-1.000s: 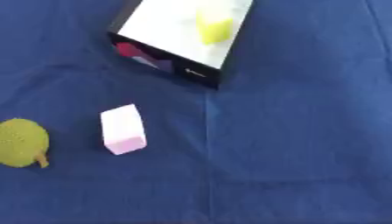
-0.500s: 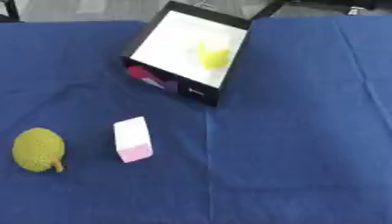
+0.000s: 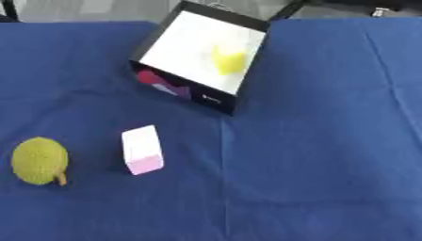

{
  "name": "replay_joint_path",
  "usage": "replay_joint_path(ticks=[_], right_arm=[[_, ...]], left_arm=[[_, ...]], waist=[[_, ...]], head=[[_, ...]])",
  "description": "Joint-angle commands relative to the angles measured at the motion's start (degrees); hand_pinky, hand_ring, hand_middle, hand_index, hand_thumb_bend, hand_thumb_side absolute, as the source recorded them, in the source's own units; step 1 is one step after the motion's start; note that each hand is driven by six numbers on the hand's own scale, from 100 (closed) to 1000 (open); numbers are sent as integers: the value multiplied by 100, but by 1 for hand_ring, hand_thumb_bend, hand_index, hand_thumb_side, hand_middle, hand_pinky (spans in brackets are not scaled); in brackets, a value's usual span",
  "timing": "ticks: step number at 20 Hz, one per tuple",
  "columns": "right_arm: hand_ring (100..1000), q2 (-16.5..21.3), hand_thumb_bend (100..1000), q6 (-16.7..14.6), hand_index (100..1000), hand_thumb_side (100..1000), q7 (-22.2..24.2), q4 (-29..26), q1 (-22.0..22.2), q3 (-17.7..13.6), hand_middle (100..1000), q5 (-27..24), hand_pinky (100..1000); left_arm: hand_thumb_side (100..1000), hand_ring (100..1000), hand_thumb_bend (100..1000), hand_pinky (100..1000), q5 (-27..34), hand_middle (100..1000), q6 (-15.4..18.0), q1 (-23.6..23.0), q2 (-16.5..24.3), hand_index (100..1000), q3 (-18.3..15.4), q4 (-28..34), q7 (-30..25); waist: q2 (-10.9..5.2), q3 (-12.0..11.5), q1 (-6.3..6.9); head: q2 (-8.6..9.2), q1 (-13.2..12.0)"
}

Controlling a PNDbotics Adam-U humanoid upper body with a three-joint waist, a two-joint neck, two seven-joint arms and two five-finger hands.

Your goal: Pick up objects on the table and place them in the box.

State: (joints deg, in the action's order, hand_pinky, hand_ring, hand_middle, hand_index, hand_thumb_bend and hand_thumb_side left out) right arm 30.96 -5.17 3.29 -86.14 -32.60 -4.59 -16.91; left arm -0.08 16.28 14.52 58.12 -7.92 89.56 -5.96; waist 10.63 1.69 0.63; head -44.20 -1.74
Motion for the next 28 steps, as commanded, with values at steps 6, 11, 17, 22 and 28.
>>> replay_joint_path(ticks=[6,11,17,22,28], right_arm=[[1000,185,100,15,898,470,54,-49,51,-29,1000,34,1000],[1000,256,100,33,899,470,97,-36,188,-10,1000,115,1000],[1000,345,100,69,901,470,118,14,396,-29,1000,237,1000],[1000,329,100,111,901,470,149,62,520,-34,1000,305,1000],[1000,305,100,112,902,470,180,112,592,-22,1000,342,1000]], left_arm=[[645,811,100,892,-593,857,14,-14,-14,900,462,784,-649],[679,824,100,903,-944,868,-83,172,-255,901,865,990,-917],[720,832,100,910,-1282,866,-93,351,-574,908,1273,1159,-1223],[742,823,100,905,-1316,857,-117,527,-853,903,1591,1282,-1697],[809,817,100,907,-1166,853,-260,704,-1363,898,1880,1187,-2456]], waist=[[-268,-29,-1],[-382,-115,122],[-521,-299,302],[-596,-372,353],[-659,-398,345]], head=[[9,81],[9,108],[9,162],[9,265],[9,424]])
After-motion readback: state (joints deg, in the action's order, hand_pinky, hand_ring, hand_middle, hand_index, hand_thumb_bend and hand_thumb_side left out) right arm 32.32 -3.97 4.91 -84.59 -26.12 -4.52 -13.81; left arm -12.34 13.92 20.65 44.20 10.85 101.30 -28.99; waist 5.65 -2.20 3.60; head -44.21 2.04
